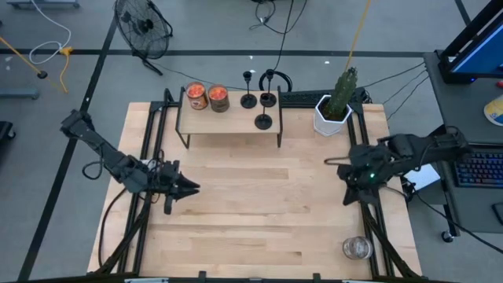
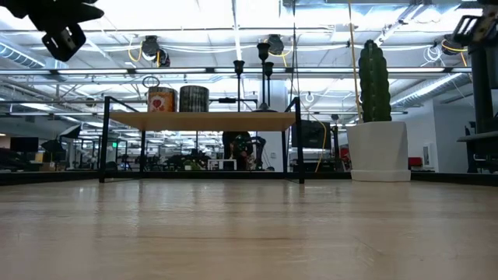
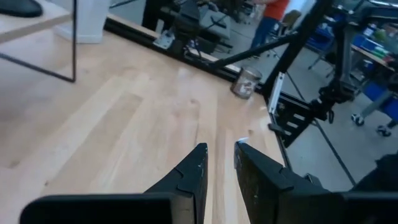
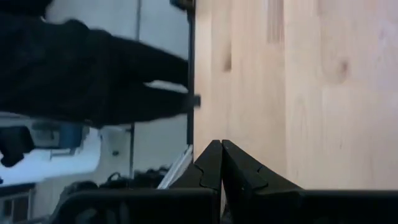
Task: Pick & Place candle stick holders
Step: Put the brown scented candle can on the shelf
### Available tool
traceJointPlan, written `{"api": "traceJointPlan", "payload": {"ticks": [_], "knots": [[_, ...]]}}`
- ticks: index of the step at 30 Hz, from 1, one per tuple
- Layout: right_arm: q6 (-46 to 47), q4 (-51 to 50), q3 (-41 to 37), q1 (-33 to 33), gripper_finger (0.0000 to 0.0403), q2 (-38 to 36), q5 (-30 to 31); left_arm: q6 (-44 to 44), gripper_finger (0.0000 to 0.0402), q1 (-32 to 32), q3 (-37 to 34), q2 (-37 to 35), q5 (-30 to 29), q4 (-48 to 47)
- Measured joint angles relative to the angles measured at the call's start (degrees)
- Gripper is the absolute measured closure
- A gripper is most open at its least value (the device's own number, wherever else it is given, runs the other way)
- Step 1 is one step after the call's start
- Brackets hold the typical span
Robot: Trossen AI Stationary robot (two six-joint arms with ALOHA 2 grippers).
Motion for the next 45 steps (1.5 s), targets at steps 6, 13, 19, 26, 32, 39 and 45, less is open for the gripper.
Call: {"api": "traceJointPlan", "payload": {"ticks": [6, 13, 19, 26, 32, 39, 45], "knots": [[4.4, -4.1, 4.5, 8.5, 0.0403, 5.1, 5.0, 5.2, 0.0314, -2.1, 0.0, -0.2, -2.0, -0.3], [11.2, -12.4, 10.1, 16.6, 0.0403, 9.8, 12.7, 12.5, 0.0314, -2.0, -1.4, -3.7, -1.7, 0.5], [15.1, -14.8, 11.6, 19.5, 0.0403, 12.9, 15.4, 11.9, 0.0314, 1.9, -5.5, -7.8, 4.8, 2.7], [18.2, -18.5, 11.6, 19.5, 0.0403, 15.6, 14.6, 17.3, 0.0314, 9.0, -8.0, -11.7, 16.4, 5.4], [21.7, -18.1, 11.6, 19.7, 0.0403, 16.2, 14.6, 18.7, 0.0314, 16.6, -8.0, -14.5, 25.5, 0.7], [29.4, -18.1, 11.6, 20.2, 0.0403, 15.9, 14.6, 20.0, 0.0314, 22.5, -8.0, -15.9, 35.2, -1.0], [30.9, -16.8, 11.6, 20.2, 0.0403, 14.6, 14.1, 18.4, 0.0314, 22.8, -8.0, -15.8, 34.0, -2.8]]}}
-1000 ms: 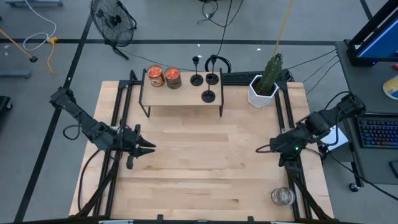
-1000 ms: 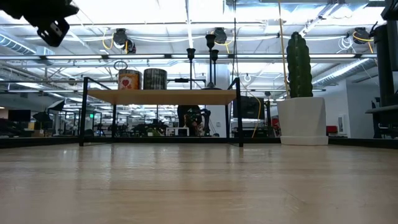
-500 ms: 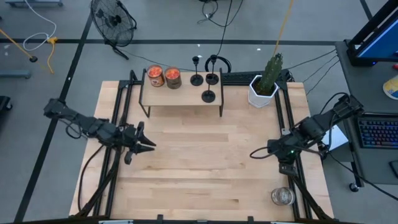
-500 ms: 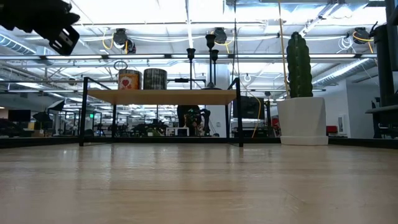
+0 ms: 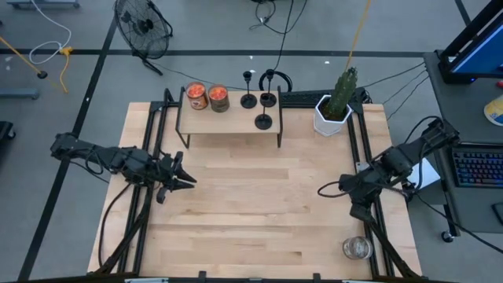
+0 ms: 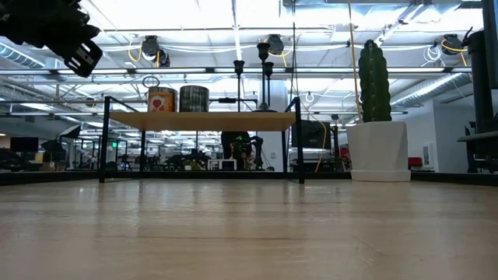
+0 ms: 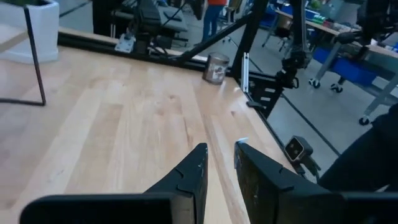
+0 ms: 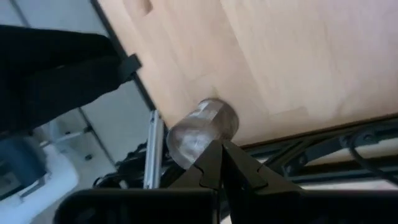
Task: Pick & Place candle stick holders
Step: Put the brown scented candle can on the shelf
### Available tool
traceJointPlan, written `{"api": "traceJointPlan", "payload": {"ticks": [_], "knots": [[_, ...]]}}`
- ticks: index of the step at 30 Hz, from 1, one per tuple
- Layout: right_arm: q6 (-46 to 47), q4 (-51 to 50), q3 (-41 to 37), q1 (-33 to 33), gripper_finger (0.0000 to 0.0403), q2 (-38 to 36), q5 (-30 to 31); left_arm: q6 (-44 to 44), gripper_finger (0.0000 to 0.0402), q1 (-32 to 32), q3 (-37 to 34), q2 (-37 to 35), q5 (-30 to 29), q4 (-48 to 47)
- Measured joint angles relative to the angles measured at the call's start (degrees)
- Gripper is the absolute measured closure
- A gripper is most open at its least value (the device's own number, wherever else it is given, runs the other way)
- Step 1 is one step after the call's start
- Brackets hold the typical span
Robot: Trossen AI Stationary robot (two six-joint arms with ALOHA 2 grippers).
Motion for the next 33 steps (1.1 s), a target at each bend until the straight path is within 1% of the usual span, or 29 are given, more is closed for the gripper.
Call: {"api": "traceJointPlan", "payload": {"ticks": [5, 8, 12, 19, 23, 33], "knots": [[0.9, 0.0, 0.0, 0.0, 0.0403, -1.2, -5.5, -0.7, 0.0314, -0.8, 0.0, 0.0, -0.2, -1.0], [1.0, 0.0, 0.0, 0.0, 0.0403, -1.6, -7.1, -0.7, 0.0314, -1.1, 0.0, 0.0, -0.2, -0.9], [-0.6, 0.2, 0.0, 0.0, 0.0403, -1.5, -7.1, -1.1, 0.0314, -1.1, 0.0, 0.0, -0.9, -0.7], [-1.2, 3.5, 0.0, 0.0, 0.0403, -1.5, -7.1, -3.1, 0.0314, -1.1, 0.0, 0.0, -1.3, -0.7], [-3.6, 4.7, 0.0, 0.0, 0.0403, -1.5, -7.1, -3.7, 0.0314, -1.1, 0.0, 0.0, -1.3, -0.8], [-1.5, 4.9, 0.0, 0.0, 0.0403, -1.5, -7.1, -7.1, 0.0314, -1.1, 0.0, 0.0, -1.3, -0.7]]}}
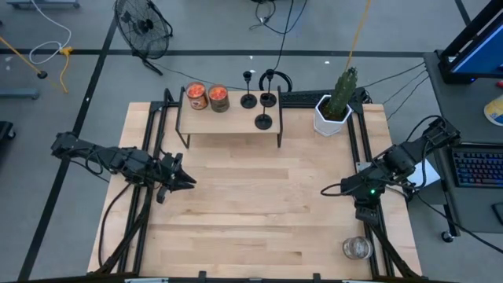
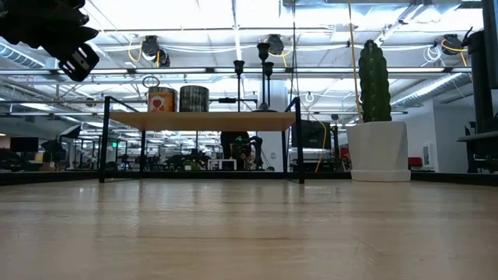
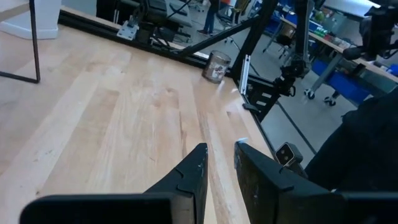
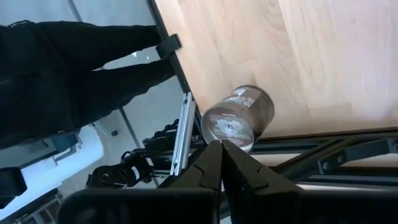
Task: Pick & Place candle stick holders
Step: Put the brown scented candle can on the shelf
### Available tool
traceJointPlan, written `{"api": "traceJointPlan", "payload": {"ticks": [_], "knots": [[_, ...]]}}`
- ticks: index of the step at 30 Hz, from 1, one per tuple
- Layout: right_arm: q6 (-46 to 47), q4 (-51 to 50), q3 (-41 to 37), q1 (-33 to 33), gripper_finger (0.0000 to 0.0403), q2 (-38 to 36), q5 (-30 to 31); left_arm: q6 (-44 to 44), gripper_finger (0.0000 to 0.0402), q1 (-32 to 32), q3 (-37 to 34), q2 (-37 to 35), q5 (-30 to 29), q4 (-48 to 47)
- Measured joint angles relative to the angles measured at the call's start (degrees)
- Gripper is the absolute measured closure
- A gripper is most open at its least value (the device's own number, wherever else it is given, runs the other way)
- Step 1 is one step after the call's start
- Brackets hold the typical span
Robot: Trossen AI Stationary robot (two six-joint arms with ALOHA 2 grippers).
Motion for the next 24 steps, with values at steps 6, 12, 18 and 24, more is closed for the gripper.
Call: {"api": "traceJointPlan", "payload": {"ticks": [6, 12, 18, 24], "knots": [[-0.1, -2.5, 0.0, 0.0, 0.0403, 0.0, 0.3, 0.2, 0.0314, 0.0, 0.0, 0.0, 0.0, 0.0], [2.4, -3.3, 0.0, 0.0, 0.0403, 0.0, 0.5, 0.4, 0.0314, 0.0, 0.0, 0.0, 0.0, 0.0], [2.4, -3.2, 0.0, 0.0, 0.0382, 0.0, 0.2, 1.6, 0.0314, 0.0, 0.0, 0.0, 0.0, 0.0], [2.4, -3.2, 0.0, 0.0, 0.0306, 0.0, 0.3, 2.0, 0.0314, 0.0, 0.0, 0.0, 0.0, 0.0]]}}
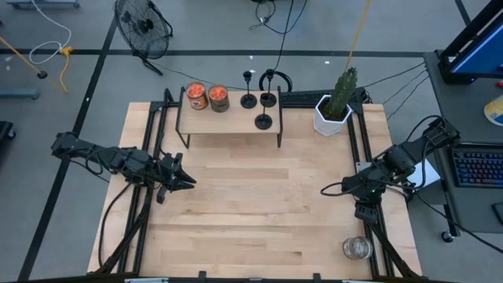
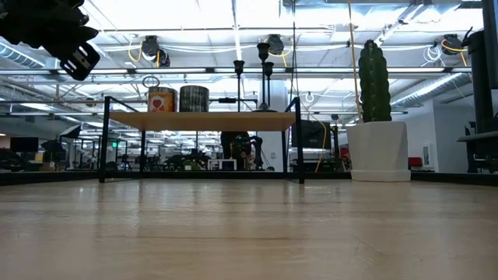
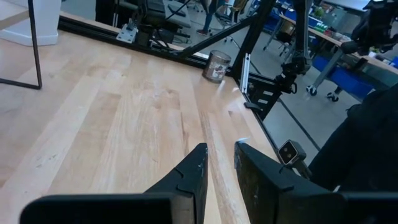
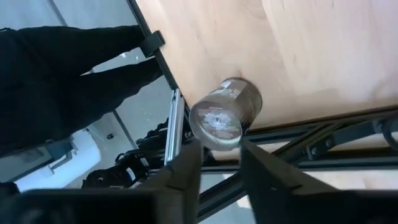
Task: Pick & Place candle stick holders
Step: Put the brown scented candle can on the shelf
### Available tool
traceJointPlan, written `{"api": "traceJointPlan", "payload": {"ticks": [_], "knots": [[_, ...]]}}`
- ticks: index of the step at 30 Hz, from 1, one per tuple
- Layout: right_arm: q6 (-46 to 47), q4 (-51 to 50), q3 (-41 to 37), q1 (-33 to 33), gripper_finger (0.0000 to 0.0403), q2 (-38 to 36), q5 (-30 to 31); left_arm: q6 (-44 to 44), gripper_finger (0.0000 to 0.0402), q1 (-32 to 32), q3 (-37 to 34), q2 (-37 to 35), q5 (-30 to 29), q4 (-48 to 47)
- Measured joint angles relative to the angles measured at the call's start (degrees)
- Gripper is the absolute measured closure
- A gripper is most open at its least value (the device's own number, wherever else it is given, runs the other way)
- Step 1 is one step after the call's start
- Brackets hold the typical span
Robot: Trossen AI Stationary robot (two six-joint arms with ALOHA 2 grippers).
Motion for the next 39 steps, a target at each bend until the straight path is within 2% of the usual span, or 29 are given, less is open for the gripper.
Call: {"api": "traceJointPlan", "payload": {"ticks": [6, 11, 14, 20, 28, 32, 39], "knots": [[-0.4, 0.0, -3.3, 2.6, 0.0214, 0.0, 2.7, 0.1, 0.0314, 0.0, 0.0, 0.0, 0.0, 0.0], [0.8, 1.5, -6.6, 6.5, 0.0172, 0.0, 2.9, 0.1, 0.0314, 0.0, 0.0, 0.0, 0.0, 0.0], [3.4, 3.7, -7.6, 9.0, 0.0164, 0.0, 3.3, 0.1, 0.0314, 0.0, 0.0, 0.0, 0.0, 0.0], [9.0, 15.4, -10.1, 15.5, 0.0156, 0.6, 9.4, -0.5, 0.0314, 0.0, 0.0, 0.0, 0.0, 0.0], [10.4, 15.1, -12.3, 22.7, 0.0155, 5.8, 10.2, -0.5, 0.0314, 0.0, 0.0, 0.0, 0.0, 0.0], [9.3, 15.2, -12.3, 24.1, 0.0155, 7.9, 13.2, -0.5, 0.0314, 0.0, 0.0, 0.0, 0.0, 0.0], [9.2, 16.1, -12.3, 25.1, 0.0155, 11.0, 13.6, -0.4, 0.0314, 0.0, 0.0, 0.0, 0.0, 0.0]]}}
